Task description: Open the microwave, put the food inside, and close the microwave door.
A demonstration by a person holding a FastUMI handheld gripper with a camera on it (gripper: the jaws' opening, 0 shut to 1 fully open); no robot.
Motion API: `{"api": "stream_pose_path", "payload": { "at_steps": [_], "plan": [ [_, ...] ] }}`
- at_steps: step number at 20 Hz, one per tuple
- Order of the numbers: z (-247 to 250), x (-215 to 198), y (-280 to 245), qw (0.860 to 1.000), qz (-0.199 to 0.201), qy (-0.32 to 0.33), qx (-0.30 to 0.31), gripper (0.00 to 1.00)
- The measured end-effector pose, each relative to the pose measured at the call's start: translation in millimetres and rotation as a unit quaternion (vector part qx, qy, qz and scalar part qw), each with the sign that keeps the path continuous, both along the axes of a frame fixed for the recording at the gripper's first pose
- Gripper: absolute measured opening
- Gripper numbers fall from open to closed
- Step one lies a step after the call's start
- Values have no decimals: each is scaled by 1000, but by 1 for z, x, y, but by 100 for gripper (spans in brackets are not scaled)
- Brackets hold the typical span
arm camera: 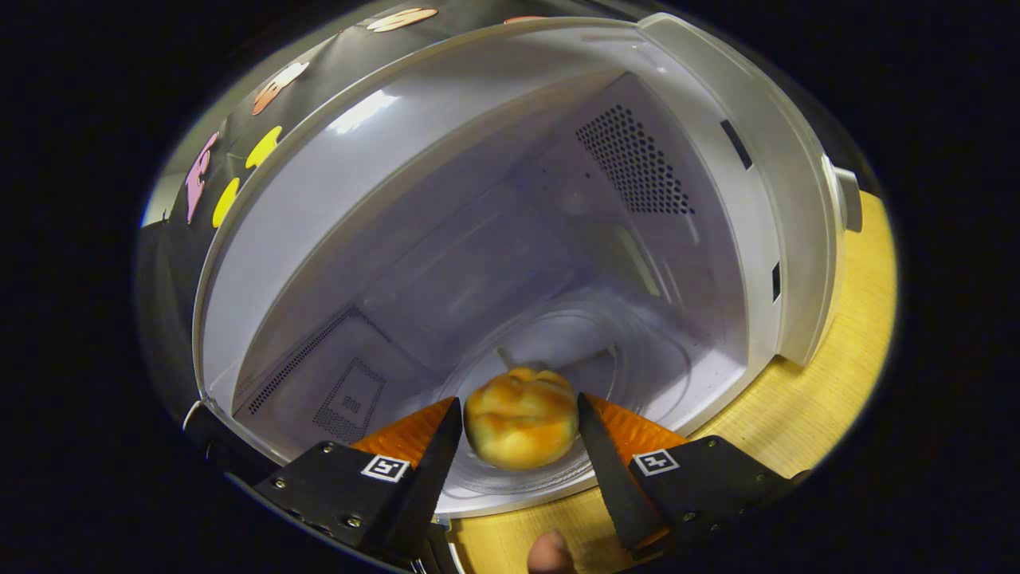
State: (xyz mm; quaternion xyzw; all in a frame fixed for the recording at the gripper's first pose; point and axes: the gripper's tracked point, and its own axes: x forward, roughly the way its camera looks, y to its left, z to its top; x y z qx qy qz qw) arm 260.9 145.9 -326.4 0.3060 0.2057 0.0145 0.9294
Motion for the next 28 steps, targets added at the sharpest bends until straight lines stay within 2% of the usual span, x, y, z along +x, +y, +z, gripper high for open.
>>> {"api": "stream_pose_path", "payload": {
  "at_steps": [5, 8, 10, 13, 15, 17, 19, 24, 28],
  "plan": [
    [12, -9, -2, 999, 19, -24, -20, 87],
    [25, -33, 2, 998, 50, -24, -9, 97],
    [36, -55, 1, 997, 66, -34, -8, 97],
    [60, -108, 7, 990, 133, -52, -6, 97],
    [85, -151, 10, 980, 184, -77, -12, 97],
    [112, -197, 10, 965, 230, -122, -31, 97],
    [138, -248, 13, 944, 280, -168, -56, 97],
    [156, -359, 26, 889, 385, -227, -101, 96],
    [170, -428, 47, 846, 427, -293, -126, 95]
  ]
}}
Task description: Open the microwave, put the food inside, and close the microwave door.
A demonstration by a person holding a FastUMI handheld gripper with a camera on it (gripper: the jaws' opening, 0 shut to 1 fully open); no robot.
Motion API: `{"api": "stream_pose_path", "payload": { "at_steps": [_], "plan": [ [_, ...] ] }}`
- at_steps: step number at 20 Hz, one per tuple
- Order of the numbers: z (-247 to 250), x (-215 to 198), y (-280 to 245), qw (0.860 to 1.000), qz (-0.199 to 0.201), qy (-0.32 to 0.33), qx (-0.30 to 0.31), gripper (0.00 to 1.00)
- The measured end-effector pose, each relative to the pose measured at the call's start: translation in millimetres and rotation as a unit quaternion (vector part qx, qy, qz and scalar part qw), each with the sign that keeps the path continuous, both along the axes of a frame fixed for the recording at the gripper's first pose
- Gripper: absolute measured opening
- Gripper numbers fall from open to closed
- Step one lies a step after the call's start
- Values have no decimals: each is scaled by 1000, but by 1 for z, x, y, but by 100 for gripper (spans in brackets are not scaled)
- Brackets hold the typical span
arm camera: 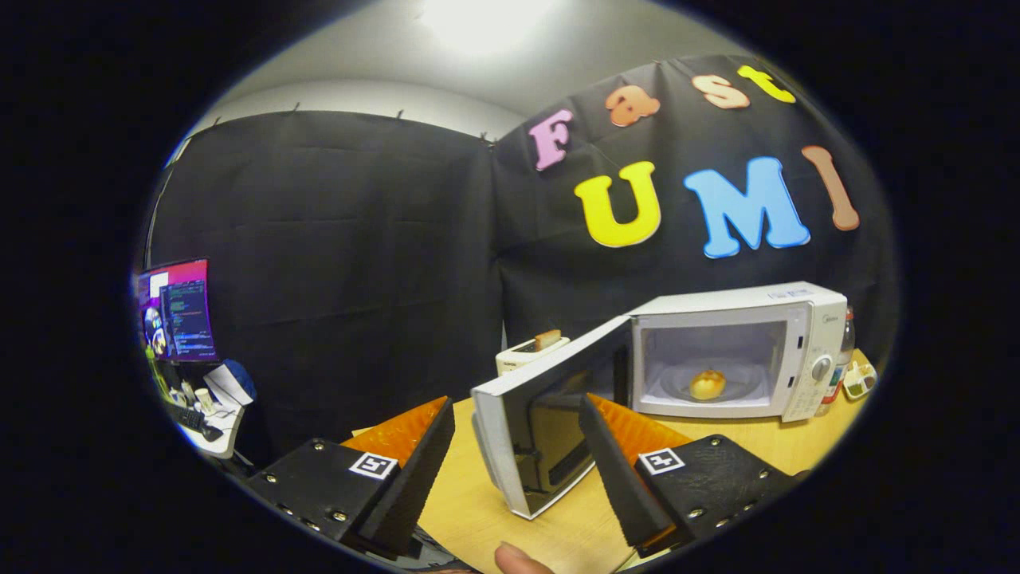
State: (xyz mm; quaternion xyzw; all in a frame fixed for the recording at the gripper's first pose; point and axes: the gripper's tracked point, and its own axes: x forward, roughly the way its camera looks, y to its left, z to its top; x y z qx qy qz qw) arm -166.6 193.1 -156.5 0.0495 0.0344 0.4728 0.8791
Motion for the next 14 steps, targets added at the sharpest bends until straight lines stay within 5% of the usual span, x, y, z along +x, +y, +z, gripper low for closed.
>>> {"api": "stream_pose_path", "payload": {
  "at_steps": [2, 7, 9, 10, 12, 14],
  "plan": [
    [-7, -23, 18, 999, 18, -24, -19, 89],
    [-44, -30, 61, 998, 16, 0, -53, 44],
    [-60, -35, 90, 997, 42, 28, -61, 39],
    [-67, -22, 92, 997, 13, 30, -69, 39],
    [-78, -2, 97, 996, -22, 30, -75, 10],
    [-94, 12, 110, 995, -44, 35, -87, 10]
  ]
}}
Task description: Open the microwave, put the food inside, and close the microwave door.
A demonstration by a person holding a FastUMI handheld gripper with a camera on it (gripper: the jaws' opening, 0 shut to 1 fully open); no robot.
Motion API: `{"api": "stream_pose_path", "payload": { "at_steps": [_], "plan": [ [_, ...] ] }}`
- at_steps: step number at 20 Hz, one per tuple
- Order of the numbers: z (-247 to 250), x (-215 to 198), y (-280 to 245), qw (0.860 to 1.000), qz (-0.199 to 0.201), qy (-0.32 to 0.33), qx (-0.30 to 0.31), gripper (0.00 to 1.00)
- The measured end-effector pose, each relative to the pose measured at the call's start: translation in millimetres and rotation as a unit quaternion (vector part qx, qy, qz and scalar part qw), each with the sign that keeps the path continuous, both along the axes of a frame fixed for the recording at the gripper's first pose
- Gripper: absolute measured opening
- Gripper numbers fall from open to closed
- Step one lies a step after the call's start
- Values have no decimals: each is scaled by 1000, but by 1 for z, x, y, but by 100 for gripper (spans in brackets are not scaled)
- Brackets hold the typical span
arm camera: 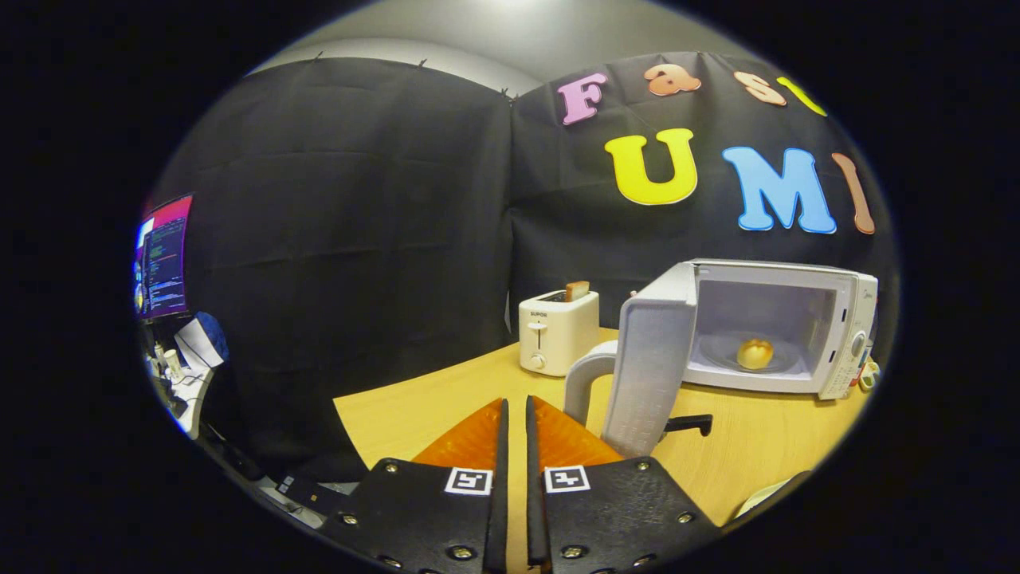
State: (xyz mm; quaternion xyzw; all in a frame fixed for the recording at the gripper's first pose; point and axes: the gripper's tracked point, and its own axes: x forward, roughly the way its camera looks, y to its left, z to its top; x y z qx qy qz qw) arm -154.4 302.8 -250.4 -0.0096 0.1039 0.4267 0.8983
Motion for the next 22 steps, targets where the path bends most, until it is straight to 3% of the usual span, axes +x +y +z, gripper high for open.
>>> {"api": "stream_pose_path", "payload": {
  "at_steps": [2, 3, 6, 9, 22],
  "plan": [
    [-10, 7, 2, 1000, -12, 5, -3, 9],
    [-12, 7, 2, 1000, -16, 3, -7, 2],
    [-3, 17, -10, 997, -47, -53, -12, 2],
    [2, 23, -28, 996, -63, -57, -13, 2],
    [13, 137, -184, 971, -232, -49, -25, 2]
  ]
}}
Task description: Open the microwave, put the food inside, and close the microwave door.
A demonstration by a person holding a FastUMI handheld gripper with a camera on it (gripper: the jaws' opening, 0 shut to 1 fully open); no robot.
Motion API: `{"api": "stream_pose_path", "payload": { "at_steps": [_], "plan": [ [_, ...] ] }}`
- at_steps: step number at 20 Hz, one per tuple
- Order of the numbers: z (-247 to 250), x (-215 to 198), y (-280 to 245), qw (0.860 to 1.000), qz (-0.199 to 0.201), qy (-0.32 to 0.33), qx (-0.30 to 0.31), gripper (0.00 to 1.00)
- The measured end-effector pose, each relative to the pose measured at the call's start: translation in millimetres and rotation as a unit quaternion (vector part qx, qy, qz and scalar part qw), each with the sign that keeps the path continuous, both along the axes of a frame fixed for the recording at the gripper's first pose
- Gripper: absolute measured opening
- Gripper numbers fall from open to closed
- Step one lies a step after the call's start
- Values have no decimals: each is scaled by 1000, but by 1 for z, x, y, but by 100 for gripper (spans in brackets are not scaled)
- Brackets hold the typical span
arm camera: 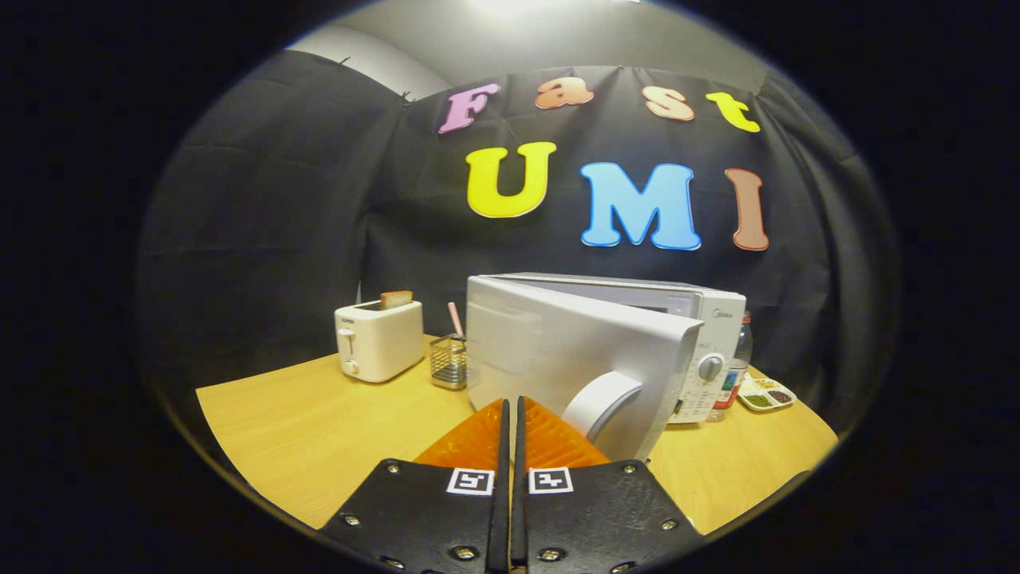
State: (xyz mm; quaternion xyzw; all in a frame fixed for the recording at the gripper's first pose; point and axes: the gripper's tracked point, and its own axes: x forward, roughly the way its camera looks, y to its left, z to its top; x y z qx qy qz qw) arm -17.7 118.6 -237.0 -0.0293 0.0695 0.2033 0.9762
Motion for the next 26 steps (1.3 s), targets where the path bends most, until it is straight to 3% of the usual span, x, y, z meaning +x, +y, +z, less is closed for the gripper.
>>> {"api": "stream_pose_path", "payload": {
  "at_steps": [10, 18, 22, 26],
  "plan": [
    [-2, 108, -80, 992, -127, 2, -1, 2],
    [-14, 188, -95, 981, -190, 23, -16, 2],
    [-17, 211, -90, 978, -206, 22, -27, 3],
    [-14, 207, -89, 974, -222, 18, -42, 2]
  ]
}}
